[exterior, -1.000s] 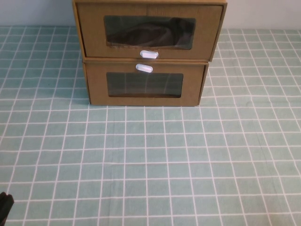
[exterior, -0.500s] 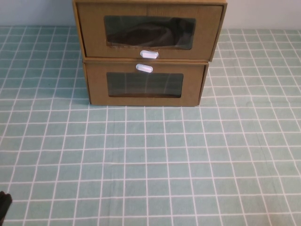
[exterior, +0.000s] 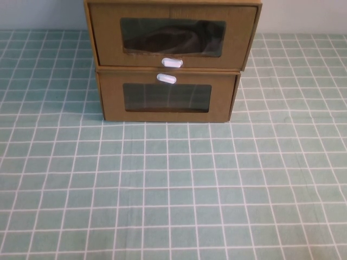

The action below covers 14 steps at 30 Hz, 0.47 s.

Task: Close the shoe box

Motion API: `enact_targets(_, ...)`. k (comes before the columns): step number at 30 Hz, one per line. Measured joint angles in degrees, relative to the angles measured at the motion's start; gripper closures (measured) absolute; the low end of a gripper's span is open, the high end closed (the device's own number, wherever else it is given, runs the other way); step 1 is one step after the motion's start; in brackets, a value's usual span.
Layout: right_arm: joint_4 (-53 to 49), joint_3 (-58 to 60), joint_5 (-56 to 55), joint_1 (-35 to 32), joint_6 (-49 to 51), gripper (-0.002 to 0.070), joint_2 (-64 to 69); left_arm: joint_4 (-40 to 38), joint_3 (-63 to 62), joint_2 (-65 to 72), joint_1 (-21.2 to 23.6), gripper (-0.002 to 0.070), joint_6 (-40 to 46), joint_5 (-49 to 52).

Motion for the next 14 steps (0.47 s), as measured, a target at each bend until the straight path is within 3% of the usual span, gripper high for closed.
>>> enact_targets(14, 0.0, 0.0, 0.0, 0.0, 0.0, 0.0687, 0.0, 0.0, 0.0, 0.0, 0.31, 0.068, -0.52, 0.51)
